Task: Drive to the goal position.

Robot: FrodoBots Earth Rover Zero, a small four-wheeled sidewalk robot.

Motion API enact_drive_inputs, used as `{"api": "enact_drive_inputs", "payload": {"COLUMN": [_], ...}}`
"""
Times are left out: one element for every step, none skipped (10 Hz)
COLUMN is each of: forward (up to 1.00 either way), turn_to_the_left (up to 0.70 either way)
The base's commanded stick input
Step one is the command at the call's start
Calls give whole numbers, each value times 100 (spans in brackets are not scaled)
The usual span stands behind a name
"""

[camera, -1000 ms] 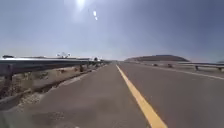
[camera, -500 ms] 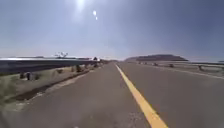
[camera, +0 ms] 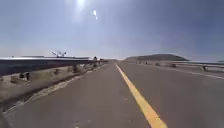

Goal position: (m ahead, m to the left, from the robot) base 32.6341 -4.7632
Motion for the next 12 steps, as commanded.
{"api": "enact_drive_inputs", "payload": {"forward": [85,85,85,85,85,85,85,85,85,85,85,85], "turn_to_the_left": [0,0,0,0,0,0,0,0,0,0,0,0]}}
